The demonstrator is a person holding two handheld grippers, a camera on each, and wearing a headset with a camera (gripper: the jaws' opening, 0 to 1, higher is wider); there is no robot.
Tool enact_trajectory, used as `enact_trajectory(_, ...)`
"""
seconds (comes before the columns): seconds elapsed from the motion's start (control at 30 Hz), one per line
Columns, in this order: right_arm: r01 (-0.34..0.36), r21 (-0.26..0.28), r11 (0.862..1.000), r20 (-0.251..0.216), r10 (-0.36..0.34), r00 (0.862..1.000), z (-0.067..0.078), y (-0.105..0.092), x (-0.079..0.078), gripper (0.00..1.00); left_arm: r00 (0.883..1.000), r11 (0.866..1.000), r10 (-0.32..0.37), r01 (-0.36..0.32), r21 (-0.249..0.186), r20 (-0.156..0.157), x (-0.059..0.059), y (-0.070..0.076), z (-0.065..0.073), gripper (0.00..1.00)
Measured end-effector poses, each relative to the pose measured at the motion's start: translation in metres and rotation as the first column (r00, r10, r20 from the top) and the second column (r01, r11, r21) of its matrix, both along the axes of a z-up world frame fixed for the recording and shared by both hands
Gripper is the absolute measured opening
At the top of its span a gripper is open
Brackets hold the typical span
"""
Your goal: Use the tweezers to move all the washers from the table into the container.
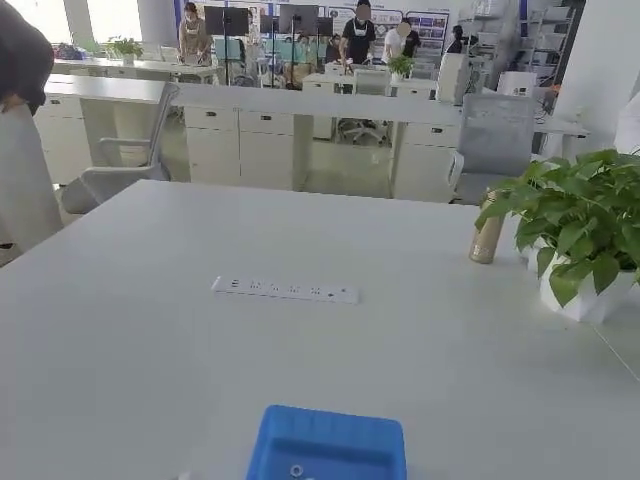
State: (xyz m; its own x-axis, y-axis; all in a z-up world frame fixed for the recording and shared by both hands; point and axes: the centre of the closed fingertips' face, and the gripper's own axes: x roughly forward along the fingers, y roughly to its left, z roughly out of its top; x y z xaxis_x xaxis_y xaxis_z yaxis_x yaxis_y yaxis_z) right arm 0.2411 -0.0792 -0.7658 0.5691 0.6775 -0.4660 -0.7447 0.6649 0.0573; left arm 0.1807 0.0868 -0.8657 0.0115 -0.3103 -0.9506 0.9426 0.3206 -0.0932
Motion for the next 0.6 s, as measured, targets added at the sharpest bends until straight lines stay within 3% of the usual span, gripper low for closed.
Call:
enact_trajectory(0.4, 0.007, -0.005, 1.0, -0.002, -0.007, 1.0, -0.0002, -0.0012, 0.0001, 0.46, 1.0, 1.0, 0.014, -0.014, 0.009, -0.019, -0.0004, 0.0053, -0.003, 0.0)
enact_trajectory(0.6, 0.01, -0.004, 1.0, 0.001, -0.01, 1.0, 0.0004, -0.0018, 0.0001, 0.45, 0.999, 1.0, 0.025, -0.025, 0.001, -0.035, -0.0054, 0.0039, 0.0031, 0.0)
